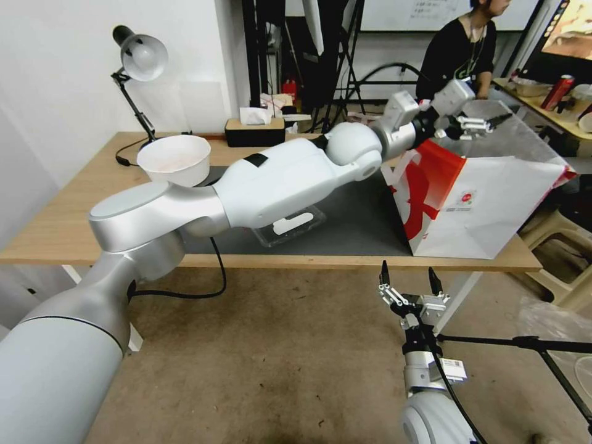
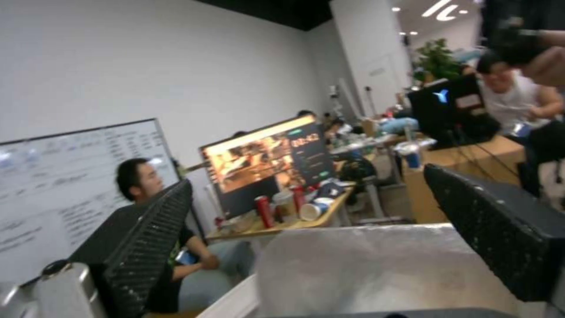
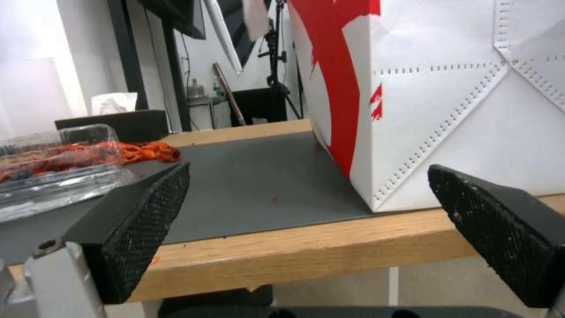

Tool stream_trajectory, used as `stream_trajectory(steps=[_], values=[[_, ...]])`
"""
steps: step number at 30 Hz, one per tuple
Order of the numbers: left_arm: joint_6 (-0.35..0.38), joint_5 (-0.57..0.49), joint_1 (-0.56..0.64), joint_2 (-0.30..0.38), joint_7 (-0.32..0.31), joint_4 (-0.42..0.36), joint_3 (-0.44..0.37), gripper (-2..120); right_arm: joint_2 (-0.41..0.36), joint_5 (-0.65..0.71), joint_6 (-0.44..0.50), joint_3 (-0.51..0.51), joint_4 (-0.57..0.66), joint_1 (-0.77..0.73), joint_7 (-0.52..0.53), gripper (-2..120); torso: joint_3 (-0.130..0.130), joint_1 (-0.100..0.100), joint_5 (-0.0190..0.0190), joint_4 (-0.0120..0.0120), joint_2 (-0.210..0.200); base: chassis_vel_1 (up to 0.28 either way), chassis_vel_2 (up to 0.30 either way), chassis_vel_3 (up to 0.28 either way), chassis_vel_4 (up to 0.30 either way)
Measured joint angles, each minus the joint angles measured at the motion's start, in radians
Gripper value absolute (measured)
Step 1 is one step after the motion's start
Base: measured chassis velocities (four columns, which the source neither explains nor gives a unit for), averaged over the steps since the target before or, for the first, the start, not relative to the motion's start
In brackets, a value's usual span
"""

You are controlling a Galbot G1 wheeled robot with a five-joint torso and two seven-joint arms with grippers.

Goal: Pick up the trash from the table and place it into the takeout bag.

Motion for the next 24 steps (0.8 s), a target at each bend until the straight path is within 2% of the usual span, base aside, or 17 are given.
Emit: stream_trajectory(steps=[3, 5, 7, 13, 18, 24], values=[[0.007, -0.013, 0.013, 0.036, -0.012, -0.017, -0.02, 99, 0.0, 0.0, -0.001, 0.0, 0.0, 0.0, 0.0, 100, 0.0, 0.0, 0.0, 0.0003, 0.0, 0.0, 0.0, 0.0, 0.0], [0.014, -0.029, 0.037, 0.088, -0.029, -0.043, -0.045, 100, 0.001, -0.001, -0.001, 0.0, 0.001, 0.0, 0.001, 100, 0.0, 0.0, -0.0002, 0.0005, 0.0, 0.0, 0.0, 0.0, 0.0], [0.016, -0.033, 0.046, 0.103, -0.033, -0.05, -0.054, 100, 0.001, -0.001, -0.002, 0.0, 0.001, 0.0, 0.001, 100, 0.0, 0.0, -0.0002, 0.0005, 0.0, 0.0, 0.0, 0.0, 0.0], [0.039, -0.055, 0.133, 0.198, -0.072, -0.114, -0.134, 100, -0.003, -0.002, -0.008, 0.0, 0.003, 0.001, 0.003, 100, 0.0, 0.0, -0.0002, 0.0002, 0.0, 0.0, 0.0, 0.0, 0.0], [0.04, -0.054, 0.186, 0.25, -0.072, -0.142, -0.165, 100, -0.004, -0.003, -0.011, 0.0, 0.006, 0.0, 0.005, 100, 0.0, 0.0, -0.0001, 0.0001, 0.0, 0.0, 0.0, 0.0, 0.0], [0.04, -0.043, 0.295, 0.356, -0.07, -0.211, -0.234, 100, -0.003, -0.005, -0.013, -0.003, 0.006, -0.002, 0.006, 100, 0.0, 0.0, 0.0, 0.0003, 0.0, 0.0, 0.0, 0.0, 0.0]])
